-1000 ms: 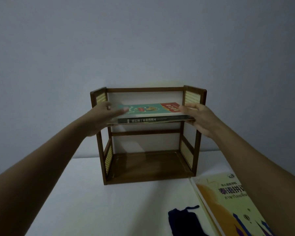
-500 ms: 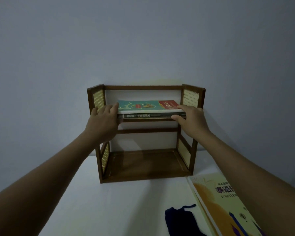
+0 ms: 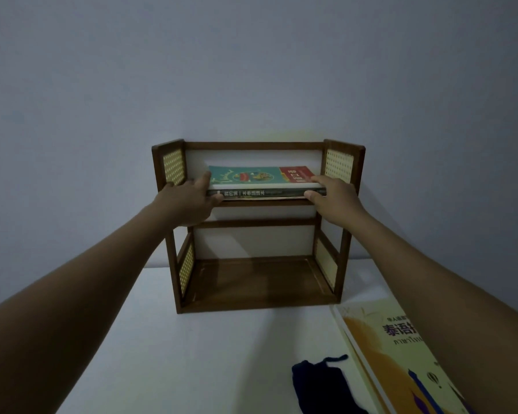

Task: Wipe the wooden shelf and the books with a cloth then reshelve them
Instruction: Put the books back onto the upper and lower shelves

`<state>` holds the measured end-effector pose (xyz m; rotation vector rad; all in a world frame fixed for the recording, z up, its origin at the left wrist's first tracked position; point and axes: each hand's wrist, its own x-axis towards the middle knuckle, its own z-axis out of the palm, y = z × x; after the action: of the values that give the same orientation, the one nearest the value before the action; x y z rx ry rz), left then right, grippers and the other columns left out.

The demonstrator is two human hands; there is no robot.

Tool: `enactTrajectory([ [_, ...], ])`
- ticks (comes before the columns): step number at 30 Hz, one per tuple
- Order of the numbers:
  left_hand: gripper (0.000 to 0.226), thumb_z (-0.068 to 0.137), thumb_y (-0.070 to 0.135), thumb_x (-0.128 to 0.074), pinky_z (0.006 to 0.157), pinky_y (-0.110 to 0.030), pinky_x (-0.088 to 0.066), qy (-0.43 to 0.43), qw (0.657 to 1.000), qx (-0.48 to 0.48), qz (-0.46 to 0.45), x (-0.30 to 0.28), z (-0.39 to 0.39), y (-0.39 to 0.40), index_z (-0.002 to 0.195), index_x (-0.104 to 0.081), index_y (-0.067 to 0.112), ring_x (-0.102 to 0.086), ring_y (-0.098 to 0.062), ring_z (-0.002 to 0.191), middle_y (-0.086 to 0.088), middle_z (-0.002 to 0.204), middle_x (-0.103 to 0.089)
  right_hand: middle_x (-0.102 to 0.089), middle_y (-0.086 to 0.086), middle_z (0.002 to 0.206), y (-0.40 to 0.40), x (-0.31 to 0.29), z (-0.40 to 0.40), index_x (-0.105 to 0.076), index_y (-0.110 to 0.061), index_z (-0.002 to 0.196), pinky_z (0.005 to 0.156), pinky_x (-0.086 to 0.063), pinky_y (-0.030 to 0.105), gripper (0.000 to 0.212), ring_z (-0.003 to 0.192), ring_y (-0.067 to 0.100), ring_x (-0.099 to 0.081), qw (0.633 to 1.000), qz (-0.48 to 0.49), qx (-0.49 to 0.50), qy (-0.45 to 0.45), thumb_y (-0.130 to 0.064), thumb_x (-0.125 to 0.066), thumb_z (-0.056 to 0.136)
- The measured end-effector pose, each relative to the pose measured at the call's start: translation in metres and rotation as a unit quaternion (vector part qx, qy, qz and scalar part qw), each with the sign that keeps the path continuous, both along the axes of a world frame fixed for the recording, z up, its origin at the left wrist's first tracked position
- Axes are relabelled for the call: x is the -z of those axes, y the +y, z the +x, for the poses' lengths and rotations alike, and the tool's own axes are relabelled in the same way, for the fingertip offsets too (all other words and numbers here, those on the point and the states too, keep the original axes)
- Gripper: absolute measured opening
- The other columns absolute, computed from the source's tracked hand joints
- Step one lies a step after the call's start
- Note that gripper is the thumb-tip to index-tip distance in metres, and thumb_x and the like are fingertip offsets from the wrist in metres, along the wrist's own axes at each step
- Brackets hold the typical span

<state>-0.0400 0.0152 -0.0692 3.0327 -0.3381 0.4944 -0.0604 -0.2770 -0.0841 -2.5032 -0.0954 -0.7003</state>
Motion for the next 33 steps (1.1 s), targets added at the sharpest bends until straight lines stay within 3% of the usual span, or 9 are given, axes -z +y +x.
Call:
enactTrajectory([
  [2, 0.068, 0.098, 0.054, -0.029, 0.095, -0.044, -0.042, -0.024, 0.999, -0.005, -0.034, 0.005, -0.004, -0.002, 0.152, -0.009, 0.018, -0.050, -0.033, 0.121, -0.017, 0.142, -0.043, -0.053, 0.007, 0.138, 0.000, -0.002, 0.000, -0.045, -0.019, 0.142, 0.102, -0.046, 0.046, 0.051, 0.127, 0.028, -0.046, 1.000, 0.003, -0.001, 0.001, -0.036, -0.055, 0.095],
  [8, 0.055, 0.094, 0.046, -0.052, 0.108, -0.048, -0.038, -0.190, 0.973, 0.080, -0.100, 0.015, -0.013, -0.004, 0.136, -0.050, 0.012, -0.037, -0.029, 0.137, -0.011, 0.147, -0.043, -0.050, 0.006, 0.139, 0.001, 0.001, -0.004, -0.046, -0.019, 0.142, 0.100, -0.048, 0.041, 0.052, 0.125, 0.023, -0.048, 0.998, 0.023, -0.010, -0.057, -0.037, -0.056, 0.094],
  [12, 0.049, 0.094, 0.033, -0.058, 0.088, -0.034, -0.051, -0.166, 0.939, 0.081, -0.290, 0.022, -0.018, -0.010, 0.135, -0.052, 0.006, -0.059, -0.026, 0.114, -0.015, 0.129, -0.061, -0.055, 0.008, 0.137, 0.001, 0.005, -0.006, -0.051, -0.013, 0.138, 0.095, -0.044, 0.028, 0.045, 0.124, 0.021, -0.051, 0.994, 0.077, 0.001, -0.082, -0.030, -0.055, 0.097],
  [16, 0.050, 0.093, 0.028, -0.061, 0.086, -0.032, -0.050, -0.137, 0.909, 0.059, -0.388, 0.019, -0.017, -0.012, 0.136, -0.050, 0.005, -0.060, -0.024, 0.111, -0.014, 0.127, -0.062, -0.059, 0.007, 0.133, 0.002, 0.009, -0.001, -0.051, -0.012, 0.138, 0.087, -0.044, 0.023, 0.045, 0.119, 0.020, -0.055, 0.993, 0.092, 0.008, -0.075, -0.030, -0.054, 0.097],
  [21, 0.046, 0.095, 0.026, -0.057, 0.087, -0.037, -0.050, -0.105, 0.920, 0.041, -0.376, 0.014, -0.016, -0.018, 0.135, -0.050, 0.002, -0.058, -0.027, 0.112, -0.015, 0.127, -0.060, -0.059, 0.006, 0.131, 0.010, 0.011, -0.001, -0.050, -0.013, 0.137, 0.081, -0.043, 0.021, 0.042, 0.116, 0.020, -0.056, 0.993, 0.095, 0.021, -0.067, -0.030, -0.050, 0.099],
  [25, 0.047, 0.094, 0.039, -0.054, 0.075, -0.032, -0.052, -0.159, 0.951, 0.048, -0.262, 0.014, -0.018, -0.016, 0.131, -0.046, 0.011, -0.060, -0.023, 0.105, -0.009, 0.121, -0.060, -0.055, 0.007, 0.135, 0.003, 0.006, -0.021, -0.046, -0.016, 0.139, 0.087, -0.048, 0.026, 0.042, 0.120, 0.021, -0.054, 0.993, 0.094, -0.003, -0.077, -0.030, -0.048, 0.100],
  [28, 0.052, 0.095, 0.036, -0.051, 0.100, -0.044, -0.047, -0.263, 0.918, 0.107, -0.278, 0.027, -0.051, -0.049, 0.141, -0.039, 0.015, -0.048, -0.024, 0.128, -0.008, 0.140, -0.049, -0.051, 0.007, 0.140, -0.028, 0.016, -0.055, -0.042, -0.013, 0.143, 0.098, -0.044, 0.030, 0.046, 0.127, 0.022, -0.050, 0.990, 0.061, 0.014, -0.130, -0.026, -0.049, 0.099],
  [30, 0.048, 0.096, 0.030, -0.053, 0.104, -0.036, -0.043, -0.225, 0.899, 0.160, -0.342, 0.046, -0.087, -0.092, 0.141, -0.042, 0.019, -0.047, -0.018, 0.129, -0.004, 0.142, -0.050, -0.045, 0.009, 0.147, -0.056, 0.040, -0.080, -0.039, -0.010, 0.145, 0.107, -0.036, 0.033, 0.048, 0.134, 0.024, -0.042, 0.994, 0.017, 0.044, -0.104, -0.025, -0.047, 0.100],
  [33, 0.042, 0.096, 0.031, -0.052, 0.096, -0.029, -0.043, -0.060, 0.921, 0.181, -0.341, 0.097, -0.131, -0.166, 0.136, -0.050, 0.018, -0.053, -0.018, 0.122, -0.002, 0.135, -0.056, -0.035, 0.008, 0.154, -0.095, 0.098, -0.118, -0.034, -0.013, 0.149, 0.113, -0.029, 0.035, 0.052, 0.142, 0.023, -0.031, 0.995, -0.050, 0.087, 0.011, -0.028, -0.044, 0.100],
])
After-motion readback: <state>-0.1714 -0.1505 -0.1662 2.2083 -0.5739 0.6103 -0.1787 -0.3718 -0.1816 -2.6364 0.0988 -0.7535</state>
